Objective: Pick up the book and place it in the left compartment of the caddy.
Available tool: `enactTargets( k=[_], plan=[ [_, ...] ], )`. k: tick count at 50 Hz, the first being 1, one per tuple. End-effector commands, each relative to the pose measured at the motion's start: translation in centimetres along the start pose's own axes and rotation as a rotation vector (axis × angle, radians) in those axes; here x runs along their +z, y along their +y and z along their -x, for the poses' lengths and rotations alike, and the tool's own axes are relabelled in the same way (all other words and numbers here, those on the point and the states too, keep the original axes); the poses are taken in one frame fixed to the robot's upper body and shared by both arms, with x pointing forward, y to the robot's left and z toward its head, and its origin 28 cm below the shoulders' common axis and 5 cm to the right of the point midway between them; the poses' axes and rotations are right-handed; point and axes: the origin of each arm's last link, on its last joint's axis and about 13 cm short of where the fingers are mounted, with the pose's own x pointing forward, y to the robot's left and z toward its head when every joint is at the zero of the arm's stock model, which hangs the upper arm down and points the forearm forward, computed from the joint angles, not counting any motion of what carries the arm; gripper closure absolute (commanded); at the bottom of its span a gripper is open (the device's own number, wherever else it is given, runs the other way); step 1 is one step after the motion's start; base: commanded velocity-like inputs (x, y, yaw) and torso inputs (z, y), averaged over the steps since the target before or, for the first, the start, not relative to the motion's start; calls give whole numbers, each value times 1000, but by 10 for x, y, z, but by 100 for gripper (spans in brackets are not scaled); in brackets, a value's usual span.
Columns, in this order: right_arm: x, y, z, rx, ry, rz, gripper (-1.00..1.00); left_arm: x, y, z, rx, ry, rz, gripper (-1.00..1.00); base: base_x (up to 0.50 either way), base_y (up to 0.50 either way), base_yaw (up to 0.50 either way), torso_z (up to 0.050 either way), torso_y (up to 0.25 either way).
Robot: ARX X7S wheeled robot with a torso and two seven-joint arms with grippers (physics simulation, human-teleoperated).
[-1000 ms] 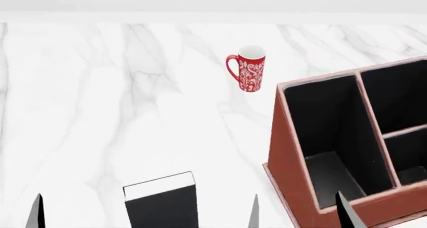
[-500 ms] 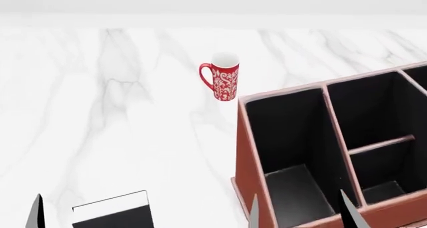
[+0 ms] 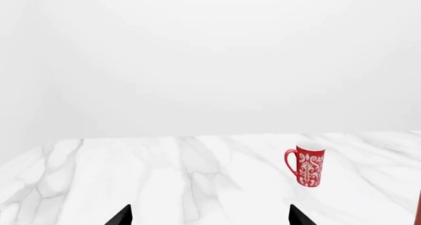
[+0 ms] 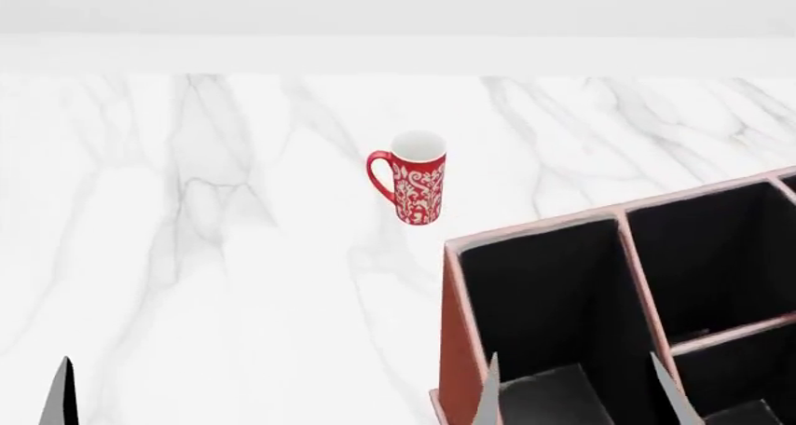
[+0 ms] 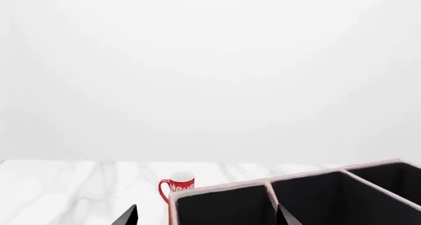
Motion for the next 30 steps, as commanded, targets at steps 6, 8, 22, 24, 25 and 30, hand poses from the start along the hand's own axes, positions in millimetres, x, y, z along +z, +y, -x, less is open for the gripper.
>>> enactTargets(
  k=[6,8,22,24,25,30],
  plan=[
    [6,0,-5,-81,58,22,-100,4,7,-4,31,-12,-6,-100,0,0,0,0,0],
    [-2,-23,-33,84,223,110,-100,8,22,-14,86,-16,-23,-100,0,0,0,0,0],
    [66,-13,-84,321,112,93,-100,10,27,-15,105,-24,-24,-100,0,0,0,0,0],
    [68,-13,-86,326,118,113,-100,10,27,-15,106,-23,-22,-100,0,0,0,0,0],
    [68,-14,-86,327,122,126,-100,10,27,-16,108,-23,-23,-100,0,0,0,0,0],
    [72,-13,-90,353,137,143,-100,12,29,-16,116,-25,-20,-100,0,0,0,0,0]
  ],
)
